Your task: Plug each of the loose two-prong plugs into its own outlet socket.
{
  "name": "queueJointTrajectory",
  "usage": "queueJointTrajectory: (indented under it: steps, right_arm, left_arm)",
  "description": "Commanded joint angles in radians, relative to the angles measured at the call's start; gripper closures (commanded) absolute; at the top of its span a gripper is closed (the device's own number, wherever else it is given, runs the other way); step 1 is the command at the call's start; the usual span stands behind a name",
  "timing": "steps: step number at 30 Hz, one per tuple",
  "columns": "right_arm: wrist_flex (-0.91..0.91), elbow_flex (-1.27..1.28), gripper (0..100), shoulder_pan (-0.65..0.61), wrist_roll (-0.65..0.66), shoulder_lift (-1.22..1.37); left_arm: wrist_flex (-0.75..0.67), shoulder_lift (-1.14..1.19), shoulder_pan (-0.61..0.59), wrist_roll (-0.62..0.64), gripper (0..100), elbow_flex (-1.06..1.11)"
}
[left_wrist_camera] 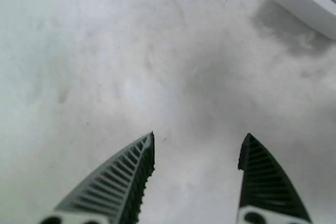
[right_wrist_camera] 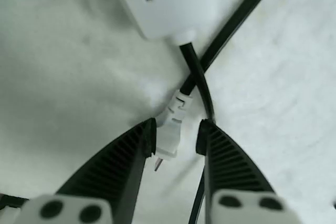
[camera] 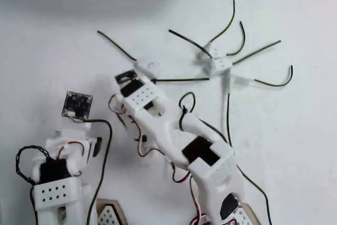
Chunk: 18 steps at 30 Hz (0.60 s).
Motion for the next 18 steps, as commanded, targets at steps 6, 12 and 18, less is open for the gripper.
queueJointTrajectory:
  steps: [6,12,18]
  right_arm:
    - [0.028,-0.018,88.9,0.002,-0.008,-0.001]
    - [0.076,-0.083,88.9,0.008,-0.017,-0.048]
    - [0.084,-0.084,88.9,0.007,-0.06,-0.042]
  left_arm:
    - [0.003,-0.021,-0.012,-0.012,74,-0.003]
    - [0.003,-0.021,-0.012,-0.012,74,-0.003]
    - [0.003,-0.021,-0.012,-0.012,74,-0.003]
